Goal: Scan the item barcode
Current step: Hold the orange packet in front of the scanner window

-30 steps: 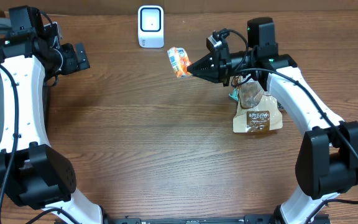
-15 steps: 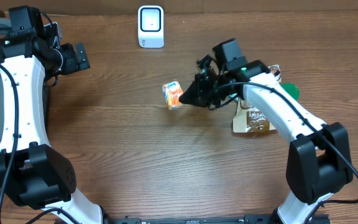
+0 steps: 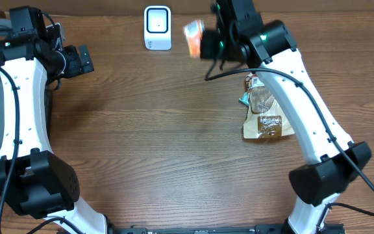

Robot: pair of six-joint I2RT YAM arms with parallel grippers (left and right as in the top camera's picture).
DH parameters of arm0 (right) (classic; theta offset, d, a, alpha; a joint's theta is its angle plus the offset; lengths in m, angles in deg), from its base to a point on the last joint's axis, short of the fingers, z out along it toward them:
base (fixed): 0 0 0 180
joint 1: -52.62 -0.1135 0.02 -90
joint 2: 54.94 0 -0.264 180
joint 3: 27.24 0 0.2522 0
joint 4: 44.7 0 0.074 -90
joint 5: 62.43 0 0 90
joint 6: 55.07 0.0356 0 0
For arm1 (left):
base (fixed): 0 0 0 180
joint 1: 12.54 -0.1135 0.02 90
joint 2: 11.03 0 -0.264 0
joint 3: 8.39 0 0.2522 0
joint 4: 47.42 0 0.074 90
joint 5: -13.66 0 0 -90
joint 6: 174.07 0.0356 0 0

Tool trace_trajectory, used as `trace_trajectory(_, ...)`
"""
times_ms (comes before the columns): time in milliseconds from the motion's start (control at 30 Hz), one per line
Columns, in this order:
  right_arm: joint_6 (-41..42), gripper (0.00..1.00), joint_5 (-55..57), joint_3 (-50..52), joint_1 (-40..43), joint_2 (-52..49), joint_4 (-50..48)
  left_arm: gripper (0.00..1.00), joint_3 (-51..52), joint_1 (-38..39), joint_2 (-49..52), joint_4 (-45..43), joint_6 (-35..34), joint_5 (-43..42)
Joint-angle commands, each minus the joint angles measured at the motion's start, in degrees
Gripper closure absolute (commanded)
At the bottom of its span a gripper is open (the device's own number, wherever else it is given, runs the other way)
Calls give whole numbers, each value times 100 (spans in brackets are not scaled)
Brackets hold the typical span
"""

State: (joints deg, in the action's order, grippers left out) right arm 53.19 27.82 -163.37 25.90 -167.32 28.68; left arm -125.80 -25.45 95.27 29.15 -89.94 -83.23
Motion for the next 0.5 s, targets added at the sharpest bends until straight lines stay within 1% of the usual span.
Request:
trace_trajectory(0, -927, 96, 2100, -210, -356, -597, -748, 0, -26, -20, 85, -2, -79, -55)
trace_trajectory(67, -1453, 96, 2747, -210, -516, -863, -1460, 1, -26, -20, 85, -2, -79, -55)
trace_trajectory(200, -3001, 96, 3475, -210, -780, -1497, -3067, 0, -28, -20, 85, -2, -79, -55)
trace_trajectory(367, -4999, 96, 3569, -210, -866, -2323, -4822, 0, -26, -20, 85, -2, -79, -55)
trace_trajectory(467, -5639, 96, 3565, -210, -863, -2756, -5528, 0, -26, -20, 85, -2, -79, -55)
